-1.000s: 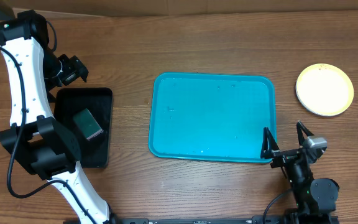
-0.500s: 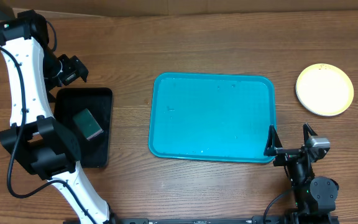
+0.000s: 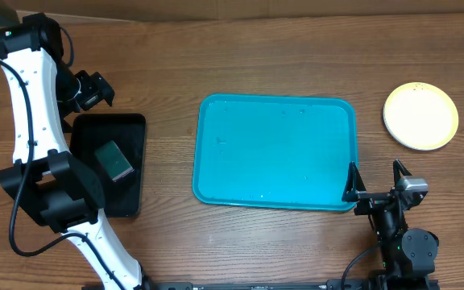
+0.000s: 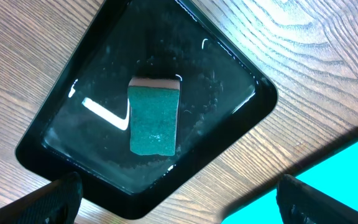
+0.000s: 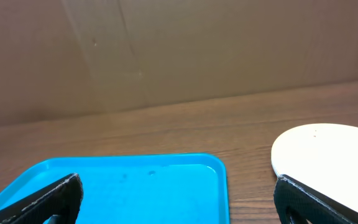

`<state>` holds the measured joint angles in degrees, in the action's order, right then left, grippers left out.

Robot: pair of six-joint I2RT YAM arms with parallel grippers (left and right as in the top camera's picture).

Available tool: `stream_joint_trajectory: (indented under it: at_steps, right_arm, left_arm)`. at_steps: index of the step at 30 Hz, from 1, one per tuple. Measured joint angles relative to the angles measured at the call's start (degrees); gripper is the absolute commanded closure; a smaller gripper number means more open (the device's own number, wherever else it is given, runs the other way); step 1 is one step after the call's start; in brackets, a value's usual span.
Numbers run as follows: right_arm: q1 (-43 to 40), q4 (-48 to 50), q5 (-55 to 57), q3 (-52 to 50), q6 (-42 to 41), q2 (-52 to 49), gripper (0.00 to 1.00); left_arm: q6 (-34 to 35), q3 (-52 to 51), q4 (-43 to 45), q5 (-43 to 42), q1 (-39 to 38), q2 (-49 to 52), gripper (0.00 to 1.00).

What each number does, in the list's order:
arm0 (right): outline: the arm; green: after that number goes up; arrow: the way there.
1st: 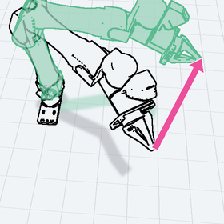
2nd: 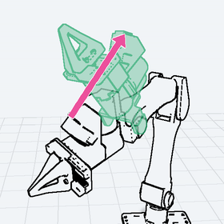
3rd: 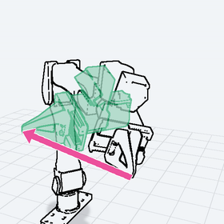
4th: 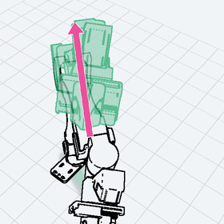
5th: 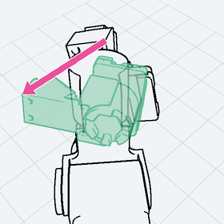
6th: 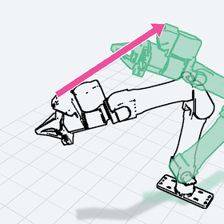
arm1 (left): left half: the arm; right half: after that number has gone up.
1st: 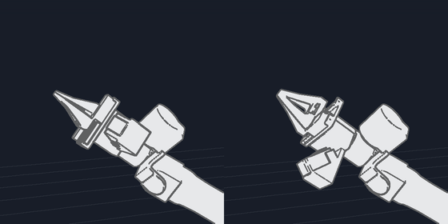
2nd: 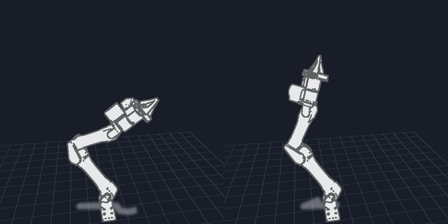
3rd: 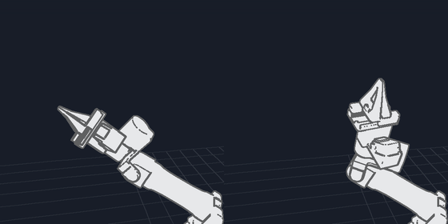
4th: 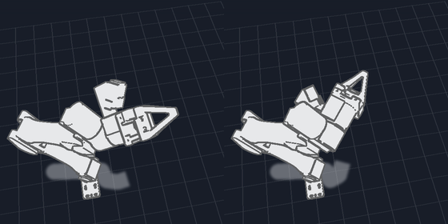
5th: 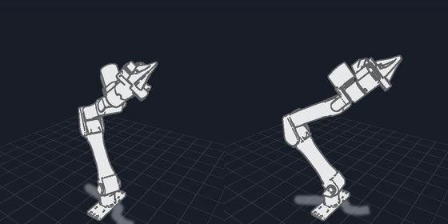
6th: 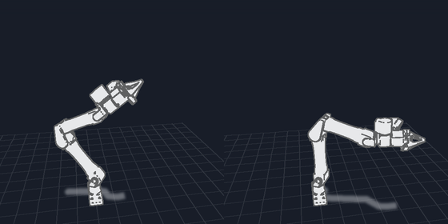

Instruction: Clean dirty plates on tray and stack at the side

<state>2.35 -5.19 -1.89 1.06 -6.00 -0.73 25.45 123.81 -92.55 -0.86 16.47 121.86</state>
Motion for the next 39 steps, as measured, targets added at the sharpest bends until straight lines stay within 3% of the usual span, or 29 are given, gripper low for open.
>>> stream_joint_trajectory:
  at_steps: [22, 39]
  right_arm:
    - [0.0, 0.0, 0.0, 0.0, 0.0, 0.0, 0.0]
    - [0.0, 0.0, 0.0, 0.0, 0.0, 0.0, 0.0]
  left_arm:
    - [0.0, 0.0, -3.7, 0.0, -0.7, 0.0, 0.0]
    - [0.0, -0.1, 1.5, 3.9, -15.8, -0.8, 0.0]
